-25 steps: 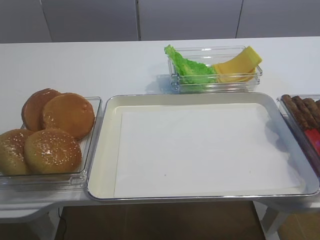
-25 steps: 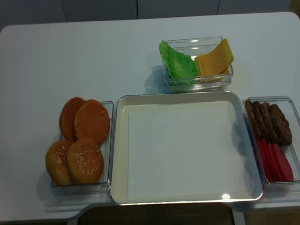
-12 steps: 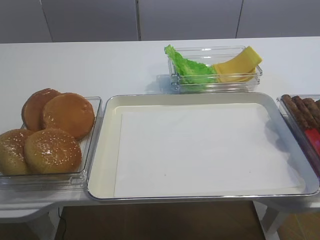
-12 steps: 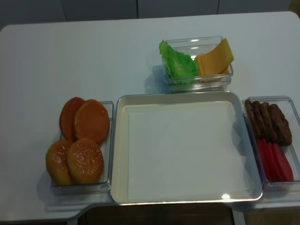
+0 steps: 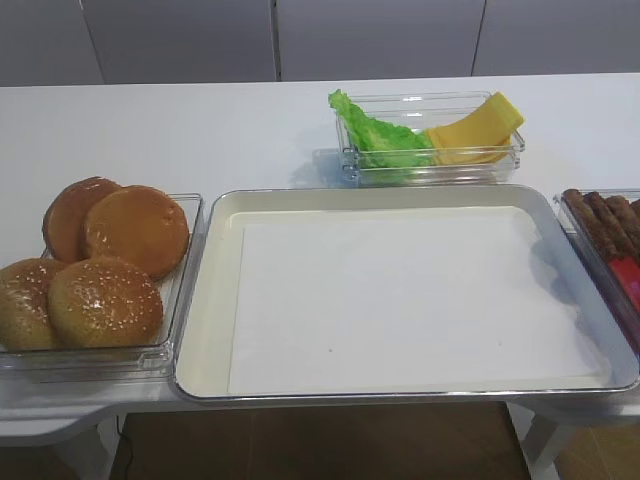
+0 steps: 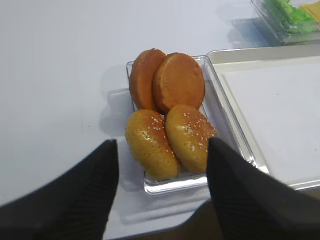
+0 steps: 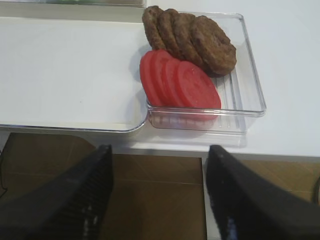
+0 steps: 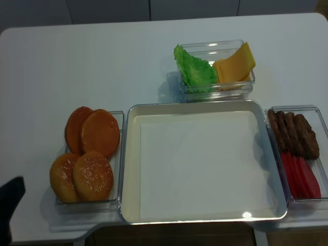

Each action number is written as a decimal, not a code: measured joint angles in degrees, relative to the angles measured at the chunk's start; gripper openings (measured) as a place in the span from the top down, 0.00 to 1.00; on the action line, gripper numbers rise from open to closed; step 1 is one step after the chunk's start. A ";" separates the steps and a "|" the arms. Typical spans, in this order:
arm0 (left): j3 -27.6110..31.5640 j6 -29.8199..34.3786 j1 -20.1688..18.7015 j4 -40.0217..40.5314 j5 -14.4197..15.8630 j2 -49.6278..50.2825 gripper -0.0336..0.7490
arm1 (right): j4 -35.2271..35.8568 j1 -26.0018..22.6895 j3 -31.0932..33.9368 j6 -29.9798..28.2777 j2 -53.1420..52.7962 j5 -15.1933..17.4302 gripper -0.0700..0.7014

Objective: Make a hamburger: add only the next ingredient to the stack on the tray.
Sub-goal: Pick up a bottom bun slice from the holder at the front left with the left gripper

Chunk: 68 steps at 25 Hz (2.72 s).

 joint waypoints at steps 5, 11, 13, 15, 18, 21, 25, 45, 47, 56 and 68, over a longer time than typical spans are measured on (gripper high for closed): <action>-4.15 0.21 0.00 -0.47 -0.44 11.39 0.42 | 0.10 0.00 0.00 0.00 0.00 0.00 0.33; -13.63 0.32 0.00 -2.62 -0.09 27.72 0.42 | 0.10 0.00 0.00 0.00 0.00 0.00 0.33; -17.36 0.63 0.00 -3.32 0.31 33.54 0.42 | 0.10 0.00 0.00 -0.11 0.00 0.00 0.33; -21.31 0.72 0.00 -4.30 1.24 39.54 0.42 | 0.10 0.00 0.00 -0.20 0.00 0.00 0.33; -26.36 2.96 0.00 -7.06 2.88 46.97 0.42 | 0.10 0.00 0.00 -0.20 0.00 0.00 0.33; -30.17 5.78 0.00 -9.47 4.31 52.89 0.42 | 0.10 0.00 0.00 -0.34 0.00 0.00 0.33; -33.46 11.37 0.00 -11.26 6.31 58.73 0.42 | 0.10 0.00 0.00 -0.38 0.00 0.00 0.33; -43.09 33.40 9.01 -18.26 17.23 73.08 0.42 | 0.10 0.00 0.00 -0.38 0.00 0.00 0.33; -43.14 35.22 9.01 -18.26 17.82 73.38 0.42 | 0.10 0.00 0.00 -0.38 0.00 0.00 0.33; -43.36 38.81 9.01 -19.88 18.41 75.85 0.42 | 0.10 0.00 0.00 -0.38 0.00 0.00 0.33; -43.36 39.48 9.01 -19.79 18.41 78.14 0.42 | 0.10 0.00 0.00 -0.38 0.00 0.00 0.33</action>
